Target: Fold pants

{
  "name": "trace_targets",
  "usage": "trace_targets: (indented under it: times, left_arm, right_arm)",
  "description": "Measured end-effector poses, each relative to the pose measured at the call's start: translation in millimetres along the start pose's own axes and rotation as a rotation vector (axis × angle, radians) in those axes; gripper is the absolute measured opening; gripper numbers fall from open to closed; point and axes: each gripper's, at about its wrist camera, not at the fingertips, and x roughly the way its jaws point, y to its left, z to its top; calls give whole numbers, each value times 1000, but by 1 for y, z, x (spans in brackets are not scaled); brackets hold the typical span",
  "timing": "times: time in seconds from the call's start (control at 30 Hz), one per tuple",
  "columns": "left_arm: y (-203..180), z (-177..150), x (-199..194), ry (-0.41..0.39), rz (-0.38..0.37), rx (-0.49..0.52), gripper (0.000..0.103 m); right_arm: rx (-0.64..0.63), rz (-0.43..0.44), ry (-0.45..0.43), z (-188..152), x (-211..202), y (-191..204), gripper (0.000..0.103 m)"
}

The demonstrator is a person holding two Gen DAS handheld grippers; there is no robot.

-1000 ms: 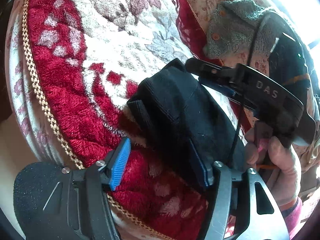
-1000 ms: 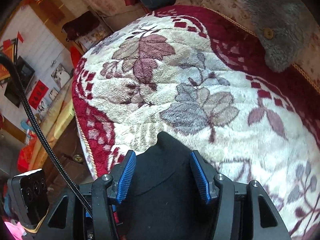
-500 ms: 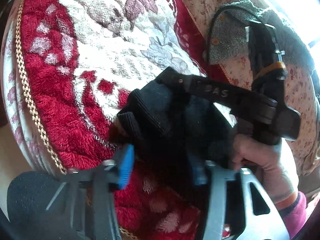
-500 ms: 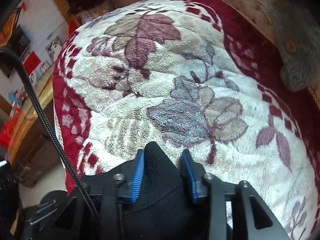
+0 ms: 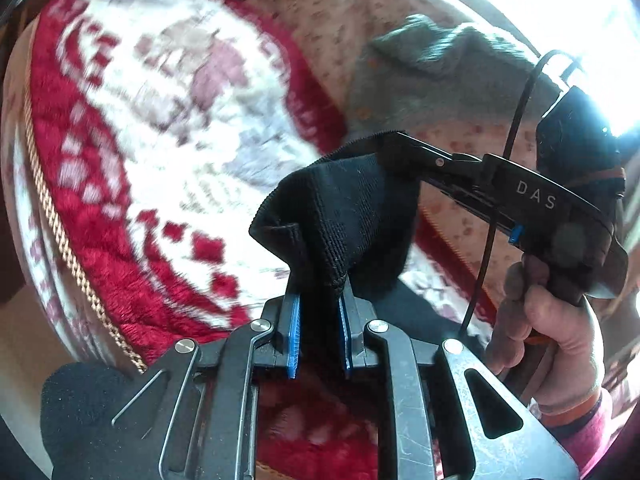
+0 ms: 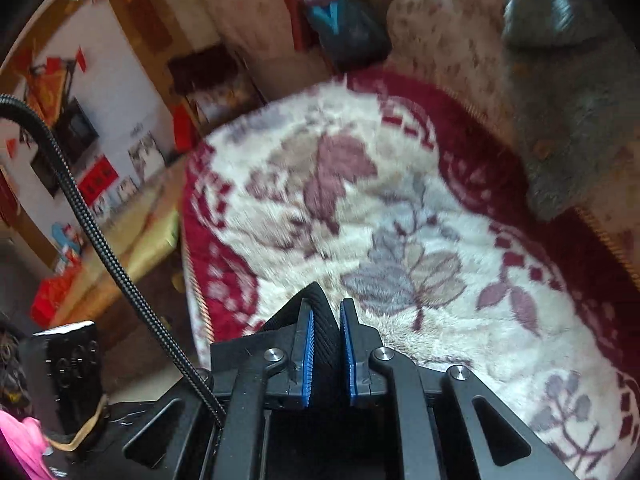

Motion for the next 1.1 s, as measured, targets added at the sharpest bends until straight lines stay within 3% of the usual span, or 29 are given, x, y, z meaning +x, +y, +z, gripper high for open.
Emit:
trace_targets:
  times: [0.2, 0.3, 0.43, 0.5, 0.57, 0.6, 0.77, 0.87, 1.1]
  left_arm:
    - [-53, -5, -20, -11, -95, 113, 14]
    - [-73, -12, -22, -22, -93, 160, 14]
    - [-75, -15, -22, -15, -76, 161, 14]
    - [-71, -17, -24, -9, -74, 159, 14]
    - [-67, -19, -28, -9, -74, 163, 14]
    - [-65, -21, -29, -9, -75, 164, 14]
    - [-44, -25, -29, -1, -70, 140, 14]
    - [-20, -18, -21, 10, -67, 60, 14]
    - [47, -6, 23, 134, -48, -132, 14]
  right_arm:
    - [58, 27, -131, -2, -74, -6, 10]
    - [78, 19, -179, -10, -108, -13, 9]
    - [95, 3, -173, -27, -120, -21, 10]
    - [110, 15, -151, -34, -115, -25, 18]
    - [130, 46, -131, -39, -105, -29, 52]
    - [138, 97, -117, -41, -98, -32, 57]
    - [102, 259, -52, -30, -73, -33, 58]
    - [33, 271, -8, -10, -57, -28, 60]
    - [-98, 172, 225, 12, 22, -32, 60]
